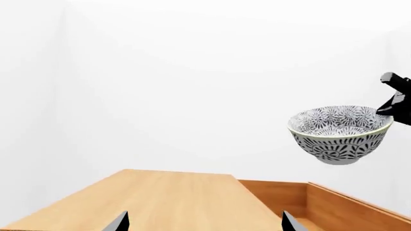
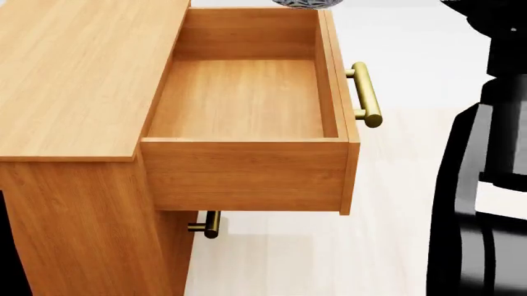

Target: Put the bowl on top of the cabinet.

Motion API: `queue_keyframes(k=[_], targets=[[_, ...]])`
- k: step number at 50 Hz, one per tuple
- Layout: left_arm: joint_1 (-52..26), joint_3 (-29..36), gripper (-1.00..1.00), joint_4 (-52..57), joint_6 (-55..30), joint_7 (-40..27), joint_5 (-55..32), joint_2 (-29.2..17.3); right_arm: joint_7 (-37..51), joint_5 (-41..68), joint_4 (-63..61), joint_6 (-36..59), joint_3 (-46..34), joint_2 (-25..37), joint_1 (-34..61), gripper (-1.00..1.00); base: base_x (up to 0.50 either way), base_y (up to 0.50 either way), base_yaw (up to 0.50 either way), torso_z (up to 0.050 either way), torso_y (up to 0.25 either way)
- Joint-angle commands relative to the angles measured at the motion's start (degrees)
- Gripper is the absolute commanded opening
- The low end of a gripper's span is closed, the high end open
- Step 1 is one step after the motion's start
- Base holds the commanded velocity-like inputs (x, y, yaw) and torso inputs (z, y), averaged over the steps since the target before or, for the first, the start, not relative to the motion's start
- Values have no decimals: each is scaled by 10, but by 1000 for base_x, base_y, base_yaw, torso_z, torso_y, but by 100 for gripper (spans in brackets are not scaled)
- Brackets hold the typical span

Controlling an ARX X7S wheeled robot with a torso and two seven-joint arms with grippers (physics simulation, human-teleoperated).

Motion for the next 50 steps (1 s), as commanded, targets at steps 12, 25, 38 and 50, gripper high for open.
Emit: queue_keyframes(k=[12,25,38,50], targets=[[5,-1,100,1,9,-3,-6,-5,-94,-61,182,-109,29,-99,51,-100,0,0,0,0,0],[6,-1,100,2,13,-6,-8,-9,-53,433,177,-186,-373,-100,42,-100,0,0,0,0,1],[6,-3,100,5,14,-10,-14,-14,-63,951,119,-312,-872,-100,58,-100,0,0,0,0,0],[8,-14,100,7,19,-15,-26,-20,-53,1029,46,-353,-944,-100,54,-100,0,0,0,0,1]])
